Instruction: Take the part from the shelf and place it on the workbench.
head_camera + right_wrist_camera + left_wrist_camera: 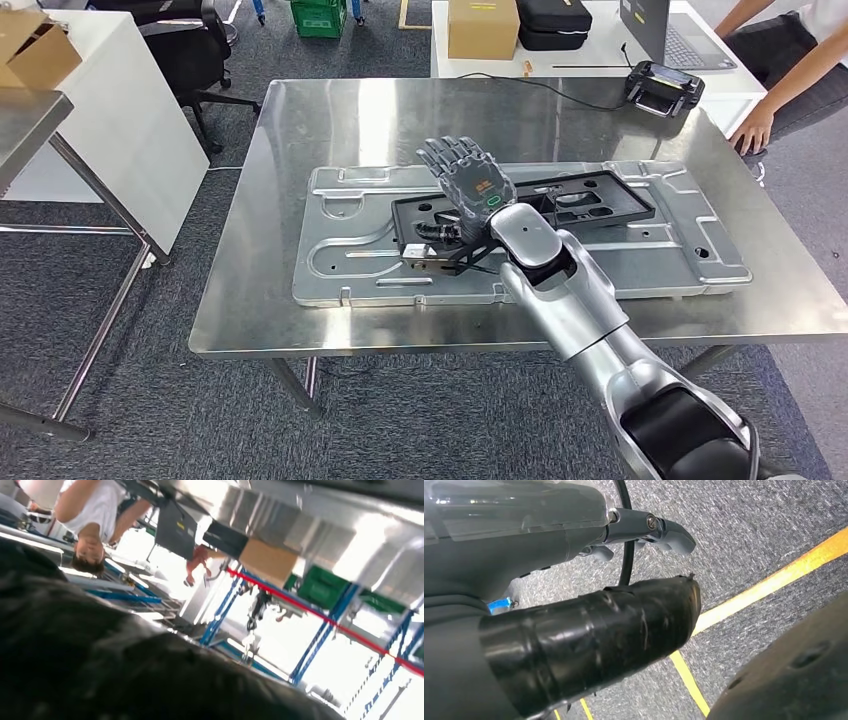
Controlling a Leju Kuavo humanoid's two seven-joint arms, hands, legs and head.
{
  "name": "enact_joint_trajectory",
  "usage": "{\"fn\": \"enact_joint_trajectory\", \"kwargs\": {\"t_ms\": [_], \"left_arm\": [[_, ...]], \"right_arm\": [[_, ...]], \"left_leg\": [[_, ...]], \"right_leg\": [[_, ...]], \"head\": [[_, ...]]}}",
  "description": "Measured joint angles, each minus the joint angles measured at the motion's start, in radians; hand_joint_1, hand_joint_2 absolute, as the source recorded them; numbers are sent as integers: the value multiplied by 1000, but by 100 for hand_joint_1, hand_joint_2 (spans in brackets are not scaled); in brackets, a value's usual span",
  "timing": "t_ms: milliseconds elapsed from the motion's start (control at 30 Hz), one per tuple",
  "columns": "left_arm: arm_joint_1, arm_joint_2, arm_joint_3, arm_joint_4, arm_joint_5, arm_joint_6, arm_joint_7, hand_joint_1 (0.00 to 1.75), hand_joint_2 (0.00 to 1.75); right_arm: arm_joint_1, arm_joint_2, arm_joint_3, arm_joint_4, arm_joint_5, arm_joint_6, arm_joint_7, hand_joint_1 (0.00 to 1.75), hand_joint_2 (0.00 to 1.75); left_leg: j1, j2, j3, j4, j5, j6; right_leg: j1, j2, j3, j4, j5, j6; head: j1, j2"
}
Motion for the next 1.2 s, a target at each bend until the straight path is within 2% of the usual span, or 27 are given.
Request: {"fn": "enact_joint_trajectory", "kwargs": {"t_ms": [233,300,333,367,400,467,500,533,567,667,700,767,833,867,933,967,1000,1033,1067,1100,1133,1167,1200], "left_arm": [[0,-6,-30,0,39,31,34,0,0],[0,-6,-41,0,49,45,41,0,0],[0,-6,-47,1,53,53,42,0,0],[0,-6,-52,1,56,59,43,0,0],[0,-6,-57,1,59,65,44,0,0],[0,-6,-66,1,63,73,45,0,0],[0,-6,-70,1,65,77,45,0,0],[0,-6,-74,1,68,81,45,0,0],[0,-6,-77,1,72,85,45,0,0],[-1,-7,-89,1,83,92,45,0,0],[-1,-7,-93,1,86,93,45,0,0],[-1,-7,-99,1,92,97,44,0,0],[-1,-6,-103,2,95,99,43,0,0],[0,-6,-104,2,96,100,42,0,0],[-1,-6,-108,4,96,100,42,0,0],[-1,-6,-109,4,96,100,42,0,0],[-2,-6,-111,4,96,100,41,0,0],[-3,-6,-112,4,96,100,41,0,0],[-4,-6,-113,4,96,100,41,0,0],[-5,-6,-115,4,97,100,41,0,0],[-5,-5,-116,4,97,101,41,0,0],[-6,-5,-118,4,98,101,41,0,0],[-6,-4,-119,4,100,101,41,0,0]], "right_arm": [[163,20,-6,-366,-70,18,-27,0,0],[211,20,-6,-464,-85,17,-36,0,0],[234,18,-5,-509,-90,15,-39,0,0],[254,14,-5,-548,-94,12,-40,0,0],[275,10,-5,-584,-96,11,-40,0,0],[311,2,-5,-638,-100,9,-42,0,0],[326,-1,-5,-658,-103,9,-45,0,0],[338,-4,-5,-674,-105,8,-48,0,0],[349,-8,-5,-689,-107,7,-52,0,0],[379,-24,-5,-736,-105,-2,-57,0,0],[390,-30,-4,-750,-104,-6,-57,0,0],[411,-43,-4,-772,-101,-13,-57,0,0],[428,-54,-4,-788,-100,-17,-57,0,0],[434,-57,-4,-794,-99,-18,-57,0,0],[444,-61,-4,-803,-99,-20,-57,0,0],[448,-63,-4,-806,-99,-21,-57,0,0],[452,-65,-4,-807,-99,-21,-57,0,0],[456,-67,-4,-808,-99,-21,-57,0,0],[458,-68,-4,-809,-99,-21,-57,0,0],[459,-70,-4,-809,-99,-22,-57,0,0],[461,-71,-4,-811,-99,-22,-57,0,0],[464,-73,-4,-814,-99,-23,-57,0,0],[469,-77,-4,-818,-99,-25,-57,0,0]], "left_leg": [[-5,-3,-2,6,-5,9],[-1,-4,1,1,1,15],[2,-4,3,-5,6,19],[5,-3,4,-10,11,23],[7,-2,4,-14,15,26],[6,-1,-2,-14,18,29],[6,-1,-6,-12,19,30],[6,-1,-10,-10,20,29],[6,-2,-13,-6,21,28],[6,-6,-24,7,23,20],[6,-8,-26,10,24,15],[5,-9,-29,10,32,1],[4,-9,-36,15,28,-12],[5,-8,-44,32,7,-19],[10,-6,-75,123,-75,-30],[12,-5,-94,187,-119,-34],[13,-5,-107,244,-148,-38],[14,-5,-108,277,-157,-40],[15,-5,-91,275,-146,-41],[15,-5,-55,236,-122,-40],[15,-4,-6,171,-98,-37],[13,-4,46,96,-88,-32],[11,-3,82,40,-83,-26]], "right_leg": [[-3,-3,2,-1,-2,8],[-2,-4,4,0,-3,13],[-2,-2,3,8,-13,15],[-2,1,-5,31,-35,17],[-2,4,-22,76,-69,20],[-3,7,-74,209,-146,24],[-4,7,-93,262,-166,26],[-4,7,-97,283,-167,26],[-5,7,-80,263,-148,26],[-3,9,34,70,-74,16],[0,10,56,29,-62,12],[6,11,58,13,-55,3],[0,9,52,1,-45,-11],[-3,7,47,-4,-36,-20],[-5,5,31,-7,-20,-31],[-4,4,20,-5,-13,-33],[-4,2,7,-1,-6,-32],[-3,1,-6,3,1,-31],[-3,0,-19,7,7,-30],[-3,-1,-31,11,14,-28],[-3,-1,-40,16,19,-25],[-2,-2,-48,20,25,-21],[-1,-3,-51,21,31,-15]], "head": [[0,0],[0,0],[0,0],[0,0],[0,0],[0,0],[0,0],[0,0],[0,0],[0,0],[0,0],[0,0],[0,0],[0,0],[0,0],[0,0],[0,0],[0,0],[0,0],[0,0],[0,0],[0,0],[0,0]]}}
